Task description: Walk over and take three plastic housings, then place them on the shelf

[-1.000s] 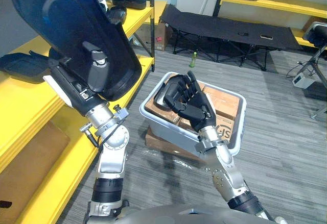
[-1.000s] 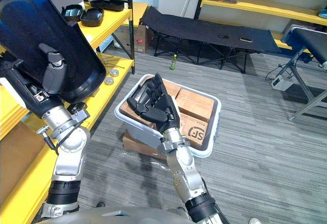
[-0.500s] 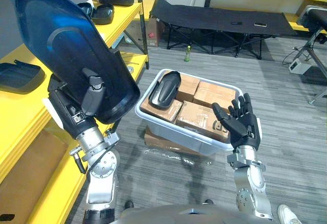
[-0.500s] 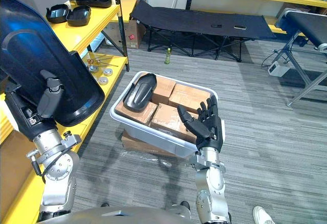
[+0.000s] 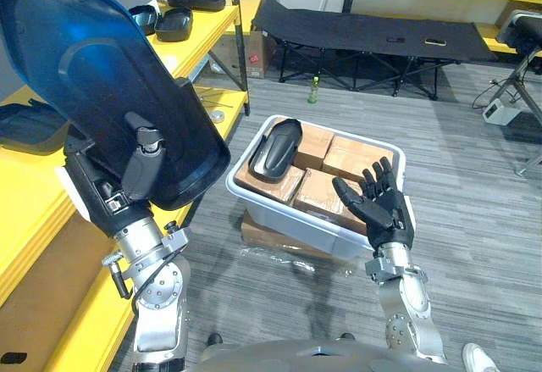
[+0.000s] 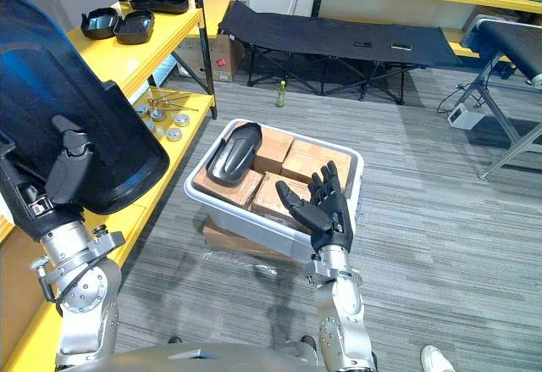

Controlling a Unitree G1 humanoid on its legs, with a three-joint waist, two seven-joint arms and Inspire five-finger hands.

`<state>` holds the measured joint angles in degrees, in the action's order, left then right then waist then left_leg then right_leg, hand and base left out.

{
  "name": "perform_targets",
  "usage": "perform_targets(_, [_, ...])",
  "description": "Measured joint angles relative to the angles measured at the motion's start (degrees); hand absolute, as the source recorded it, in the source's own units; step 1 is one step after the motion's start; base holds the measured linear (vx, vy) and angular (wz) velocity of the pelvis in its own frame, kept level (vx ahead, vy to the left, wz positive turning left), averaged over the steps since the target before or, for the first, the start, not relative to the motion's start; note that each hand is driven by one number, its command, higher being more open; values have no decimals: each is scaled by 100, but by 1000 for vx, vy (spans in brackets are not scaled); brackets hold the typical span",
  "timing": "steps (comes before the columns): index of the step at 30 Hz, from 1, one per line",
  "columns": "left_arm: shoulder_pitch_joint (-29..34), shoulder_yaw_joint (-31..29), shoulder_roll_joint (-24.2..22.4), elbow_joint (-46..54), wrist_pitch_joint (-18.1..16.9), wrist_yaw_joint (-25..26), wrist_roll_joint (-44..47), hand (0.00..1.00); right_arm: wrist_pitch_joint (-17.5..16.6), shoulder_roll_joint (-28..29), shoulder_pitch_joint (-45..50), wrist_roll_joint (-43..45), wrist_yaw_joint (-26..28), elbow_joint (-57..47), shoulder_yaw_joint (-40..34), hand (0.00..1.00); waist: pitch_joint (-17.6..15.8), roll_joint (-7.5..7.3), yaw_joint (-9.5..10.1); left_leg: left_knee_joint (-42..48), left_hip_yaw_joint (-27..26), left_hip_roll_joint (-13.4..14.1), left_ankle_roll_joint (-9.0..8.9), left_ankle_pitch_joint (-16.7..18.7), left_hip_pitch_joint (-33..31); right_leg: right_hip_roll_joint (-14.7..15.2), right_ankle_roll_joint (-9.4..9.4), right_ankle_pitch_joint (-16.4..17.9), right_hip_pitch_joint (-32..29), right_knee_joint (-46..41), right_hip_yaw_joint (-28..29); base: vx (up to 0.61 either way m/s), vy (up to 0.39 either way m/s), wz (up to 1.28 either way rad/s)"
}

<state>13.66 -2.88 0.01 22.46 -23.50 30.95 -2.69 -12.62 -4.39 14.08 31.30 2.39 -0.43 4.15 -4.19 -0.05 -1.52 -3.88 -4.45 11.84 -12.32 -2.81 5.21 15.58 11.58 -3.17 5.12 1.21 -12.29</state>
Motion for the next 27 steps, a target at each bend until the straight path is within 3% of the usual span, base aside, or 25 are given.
perform_targets(3, [5,0,-1,1,31,-22,-36,0,223,-33,-203,39,138,185,302,100,-3,6,36,211,162,-5,6,74,-187,9,-2,4,34,1,-155,-16,1,25])
perform_targets(6, [56,-7,-6,13,170,-75,-231,0,398,-82,-479,-188,197,392,808,100,-20,27,205,363,573,-29,5,73,-403,2,24,62,211,-4,-540,-11,-15,62])
perform_targets(10, [492,-480,-17,322,245,-132,-227,0,499,-216,-1046,-724,351,682,1697,100,-63,-23,752,370,1227,-69,-30,44,-538,-49,44,251,580,-16,-1217,3,-38,76])
perform_targets(14, [795,-1146,-99,674,213,-113,-50,0,494,-253,-1461,-842,336,690,1797,100,-90,-101,1109,370,1473,-107,-51,15,-649,-66,39,304,667,-28,-1465,23,-26,37])
perform_targets(16, [897,-1279,-138,726,143,-92,24,0,493,-258,-1619,-834,326,690,1762,100,-86,-127,1121,382,1527,-127,-51,11,-655,-59,31,319,714,-37,-1535,29,-14,17])
perform_targets(18, [943,-1252,-167,726,101,-157,12,0,501,-264,-1704,-781,340,690,1765,100,-161,-83,1088,630,1593,-110,-47,119,-673,-46,24,547,718,-336,-1540,2,-16,7])
perform_targets(21, [970,-1241,-192,726,100,-281,14,0,569,-382,-1657,-788,353,688,1758,100,-198,-39,1069,891,1634,-106,80,263,-783,-40,-10,729,718,-543,-1598,-13,-9,10])
perform_targets(24, [986,-1231,-188,723,98,-406,80,0,591,-431,-1522,-806,376,676,1708,100,-201,-43,1051,883,1592,-146,157,119,-932,-13,-15,791,727,-613,-1770,-1,-10,42])
perform_targets(25, [934,-1148,-175,710,93,-625,286,0,604,-421,-1383,-845,368,643,1583,100,-210,-117,956,864,1168,-238,420,-187,-1175,38,-55,810,755,-615,-2119,8,-8,105])
perform_targets(26, [897,-1098,-174,704,88,-742,387,0,613,-427,-1355,-851,360,628,1519,100,-211,-177,882,843,838,-243,567,-315,-1274,41,-86,824,781,-620,-2277,-15,0,147])
perform_targets(27, [852,-994,-176,693,81,-963,555,0,621,-452,-1295,-850,345,563,1371,100,-303,-117,831,685,371,-198,694,-514,-1319,22,-53,833,817,-646,-2529,-85,16,118])
